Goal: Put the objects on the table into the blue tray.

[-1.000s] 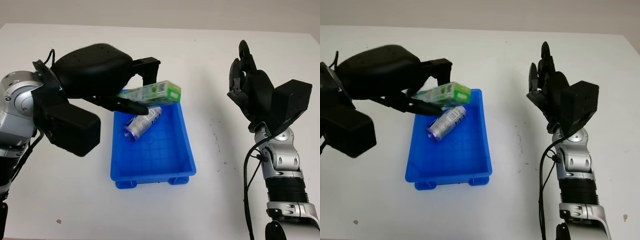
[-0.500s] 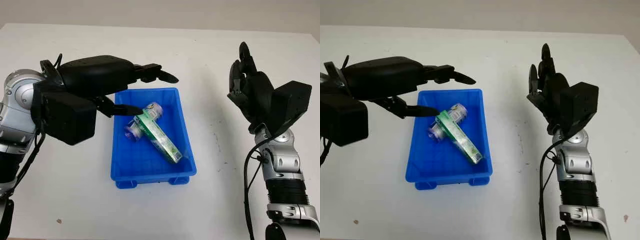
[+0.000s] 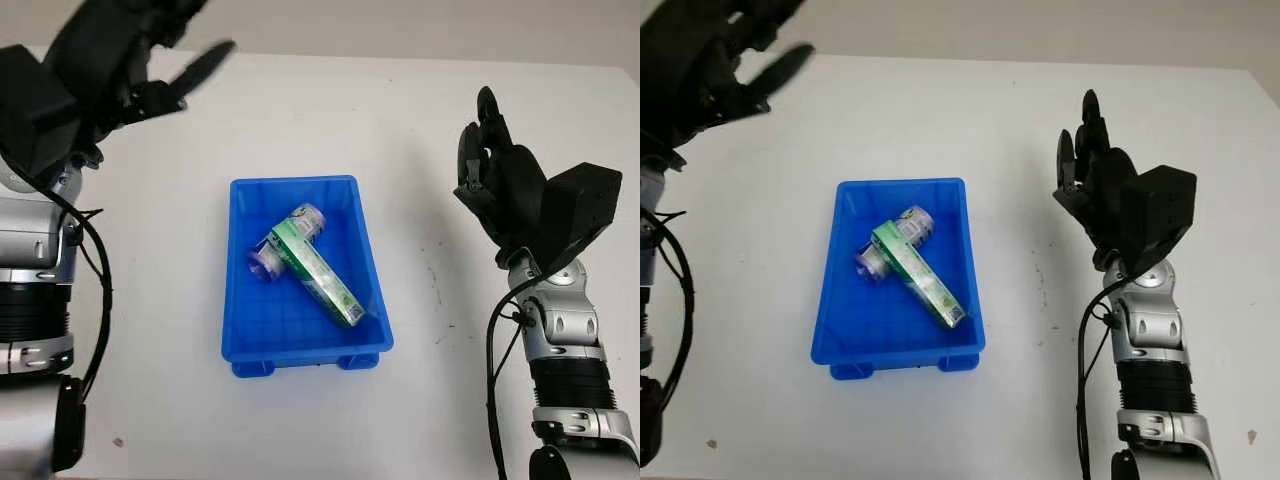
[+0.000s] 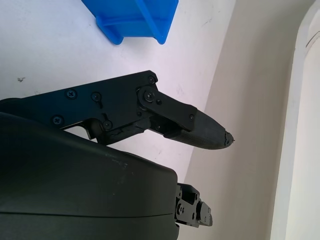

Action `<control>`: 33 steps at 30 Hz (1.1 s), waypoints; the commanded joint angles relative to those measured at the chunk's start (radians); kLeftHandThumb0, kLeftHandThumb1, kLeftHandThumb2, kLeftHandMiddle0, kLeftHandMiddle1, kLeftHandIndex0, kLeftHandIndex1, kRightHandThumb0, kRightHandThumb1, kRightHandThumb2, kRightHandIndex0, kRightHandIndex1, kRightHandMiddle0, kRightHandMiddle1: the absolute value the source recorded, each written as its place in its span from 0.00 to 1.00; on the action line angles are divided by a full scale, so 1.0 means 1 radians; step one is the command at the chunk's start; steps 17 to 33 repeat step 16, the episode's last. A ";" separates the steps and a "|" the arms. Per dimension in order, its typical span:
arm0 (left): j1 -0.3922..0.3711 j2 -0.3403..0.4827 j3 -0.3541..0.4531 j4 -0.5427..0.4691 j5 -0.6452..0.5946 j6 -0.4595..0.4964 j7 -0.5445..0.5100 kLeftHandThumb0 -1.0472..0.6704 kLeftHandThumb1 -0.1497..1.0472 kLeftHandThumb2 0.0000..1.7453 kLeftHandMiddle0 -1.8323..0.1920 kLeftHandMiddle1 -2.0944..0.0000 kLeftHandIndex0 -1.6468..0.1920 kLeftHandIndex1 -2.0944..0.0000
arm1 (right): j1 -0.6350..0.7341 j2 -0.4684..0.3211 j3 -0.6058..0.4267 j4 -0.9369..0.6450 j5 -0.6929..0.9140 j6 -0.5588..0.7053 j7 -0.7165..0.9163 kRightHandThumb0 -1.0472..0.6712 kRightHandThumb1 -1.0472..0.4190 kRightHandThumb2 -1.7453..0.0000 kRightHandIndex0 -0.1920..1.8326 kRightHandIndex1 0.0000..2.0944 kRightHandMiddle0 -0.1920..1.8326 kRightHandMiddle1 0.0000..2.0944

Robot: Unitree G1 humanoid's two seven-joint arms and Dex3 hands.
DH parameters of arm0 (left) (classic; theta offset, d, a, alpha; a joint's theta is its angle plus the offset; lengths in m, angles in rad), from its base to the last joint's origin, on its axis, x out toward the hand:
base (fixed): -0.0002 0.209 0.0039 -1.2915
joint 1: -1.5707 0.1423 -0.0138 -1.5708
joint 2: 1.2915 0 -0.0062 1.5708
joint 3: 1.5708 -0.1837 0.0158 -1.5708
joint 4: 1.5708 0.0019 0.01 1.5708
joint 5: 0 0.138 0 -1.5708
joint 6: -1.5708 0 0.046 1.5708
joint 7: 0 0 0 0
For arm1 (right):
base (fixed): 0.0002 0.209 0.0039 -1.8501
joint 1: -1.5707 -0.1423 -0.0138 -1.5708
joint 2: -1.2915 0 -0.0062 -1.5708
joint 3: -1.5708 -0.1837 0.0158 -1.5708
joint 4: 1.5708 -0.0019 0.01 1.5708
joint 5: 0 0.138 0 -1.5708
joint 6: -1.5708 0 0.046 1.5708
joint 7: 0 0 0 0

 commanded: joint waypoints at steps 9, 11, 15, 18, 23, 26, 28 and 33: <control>0.202 -0.155 0.044 0.106 -0.046 -0.054 0.119 0.16 1.00 0.40 1.00 1.00 1.00 1.00 | -0.015 0.025 0.004 0.010 -0.007 -0.053 -0.012 0.25 0.00 0.54 0.00 0.00 0.00 0.00; 0.231 -0.180 0.045 0.129 -0.052 -0.082 0.129 0.16 1.00 0.41 1.00 1.00 1.00 1.00 | -0.012 0.025 0.004 0.011 -0.006 -0.056 -0.008 0.25 0.00 0.54 0.00 0.00 0.00 0.00; 0.284 -0.214 0.039 0.126 -0.059 -0.082 0.146 0.14 1.00 0.43 1.00 1.00 1.00 1.00 | -0.005 0.022 0.003 0.004 -0.010 -0.051 -0.007 0.25 0.00 0.54 0.00 0.00 0.00 0.00; 0.294 -0.219 0.039 0.121 -0.065 -0.076 0.144 0.13 1.00 0.43 1.00 1.00 1.00 1.00 | -0.003 0.021 0.003 0.004 -0.010 -0.053 -0.007 0.25 0.00 0.54 0.00 0.00 0.00 0.00; 0.294 -0.219 0.039 0.121 -0.065 -0.076 0.144 0.13 1.00 0.43 1.00 1.00 1.00 1.00 | -0.003 0.021 0.003 0.004 -0.010 -0.053 -0.007 0.25 0.00 0.54 0.00 0.00 0.00 0.00; 0.294 -0.219 0.039 0.121 -0.065 -0.076 0.144 0.13 1.00 0.43 1.00 1.00 1.00 1.00 | -0.003 0.021 0.003 0.004 -0.010 -0.053 -0.007 0.25 0.00 0.54 0.00 0.00 0.00 0.00; 0.294 -0.219 0.039 0.121 -0.065 -0.076 0.144 0.13 1.00 0.43 1.00 1.00 1.00 1.00 | -0.003 0.021 0.003 0.004 -0.010 -0.053 -0.007 0.25 0.00 0.54 0.00 0.00 0.00 0.00; 0.294 -0.219 0.039 0.121 -0.065 -0.076 0.144 0.13 1.00 0.43 1.00 1.00 1.00 1.00 | -0.003 0.021 0.003 0.004 -0.010 -0.053 -0.007 0.25 0.00 0.54 0.00 0.00 0.00 0.00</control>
